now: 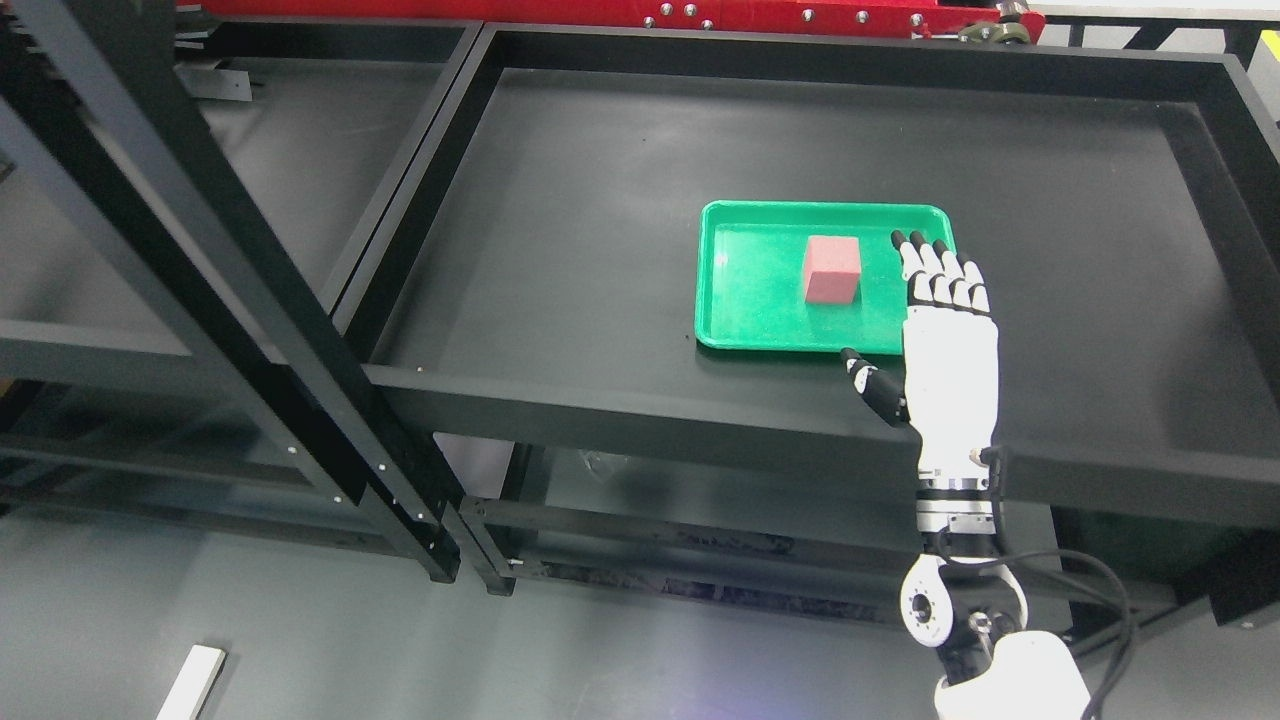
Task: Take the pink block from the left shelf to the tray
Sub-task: 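Reach the right hand over the green tray toward the pink block, then close the right hand fingers around the pink block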
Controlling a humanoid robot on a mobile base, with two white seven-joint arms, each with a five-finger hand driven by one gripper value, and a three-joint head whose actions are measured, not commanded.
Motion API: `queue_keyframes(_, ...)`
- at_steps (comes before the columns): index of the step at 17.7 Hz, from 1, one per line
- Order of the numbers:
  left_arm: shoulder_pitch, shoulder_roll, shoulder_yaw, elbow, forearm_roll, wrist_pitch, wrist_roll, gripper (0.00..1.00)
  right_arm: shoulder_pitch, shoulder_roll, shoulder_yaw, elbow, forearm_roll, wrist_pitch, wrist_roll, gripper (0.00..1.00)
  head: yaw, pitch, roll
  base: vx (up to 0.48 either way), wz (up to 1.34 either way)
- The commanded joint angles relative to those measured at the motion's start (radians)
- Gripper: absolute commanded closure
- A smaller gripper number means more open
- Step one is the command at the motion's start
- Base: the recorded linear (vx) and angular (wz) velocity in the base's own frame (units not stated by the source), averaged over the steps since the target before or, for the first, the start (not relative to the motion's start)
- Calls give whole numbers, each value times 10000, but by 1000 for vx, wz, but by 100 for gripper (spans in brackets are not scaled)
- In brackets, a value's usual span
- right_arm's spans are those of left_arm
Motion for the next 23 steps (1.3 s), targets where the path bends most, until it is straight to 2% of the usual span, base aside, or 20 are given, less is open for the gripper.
queue_keyframes(1,199,174,0,-175,0,5,1,0,122,-175,-6,41,-363,-44,759,1,0,0,0,220,-1)
queue_keyframes(8,199,174,0,-175,0,5,1,0,92,-175,-6,71,-779,-29,1098,1,0,0,0,207,-64)
queue_keyframes(14,199,174,0,-175,0,5,1,0,-245,-175,-98,500,-779,170,3596,1,0,0,0,156,-77)
queue_keyframes(23,199,174,0,-175,0,5,1,0,-521,-175,-83,915,-1071,186,3692,1,0,0,0,123,-22)
